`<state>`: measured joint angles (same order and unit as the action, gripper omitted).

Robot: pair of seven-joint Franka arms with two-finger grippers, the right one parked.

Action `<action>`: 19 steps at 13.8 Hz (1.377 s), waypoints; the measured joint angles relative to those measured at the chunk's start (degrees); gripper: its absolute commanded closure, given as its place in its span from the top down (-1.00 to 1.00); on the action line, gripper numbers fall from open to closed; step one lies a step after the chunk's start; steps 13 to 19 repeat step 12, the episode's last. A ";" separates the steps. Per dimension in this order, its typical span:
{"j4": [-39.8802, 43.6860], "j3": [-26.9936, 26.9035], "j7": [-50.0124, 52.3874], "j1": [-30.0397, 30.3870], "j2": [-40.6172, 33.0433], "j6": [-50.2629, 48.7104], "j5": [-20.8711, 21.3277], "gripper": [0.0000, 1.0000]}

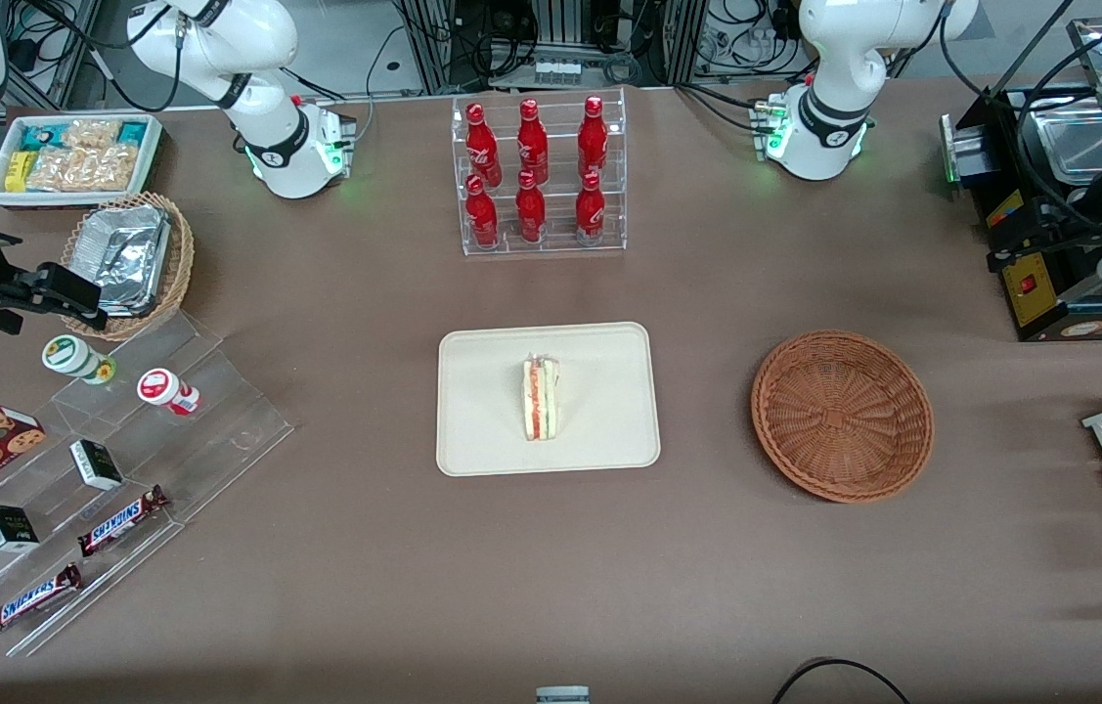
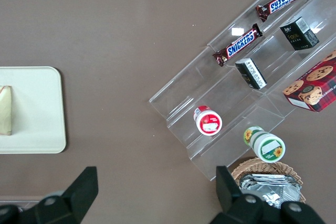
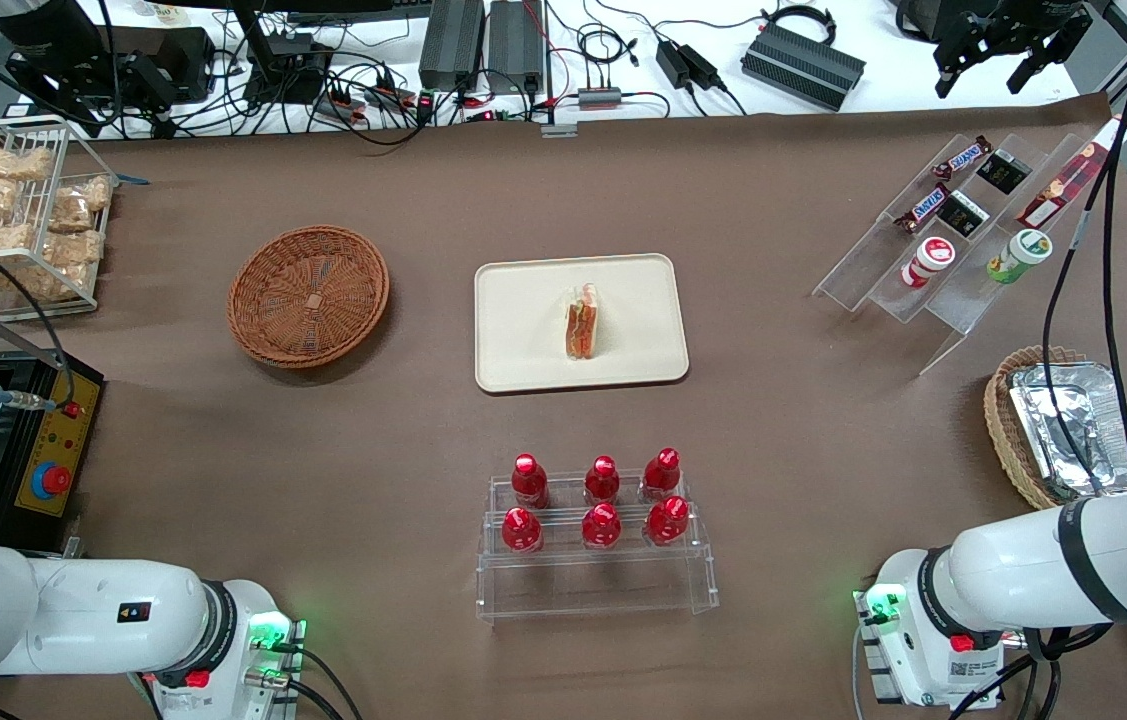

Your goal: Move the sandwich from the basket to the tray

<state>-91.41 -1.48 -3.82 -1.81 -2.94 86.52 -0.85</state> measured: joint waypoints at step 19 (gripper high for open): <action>1.46 -0.85 -0.43 0.00 0.76 1.73 -0.03 1.00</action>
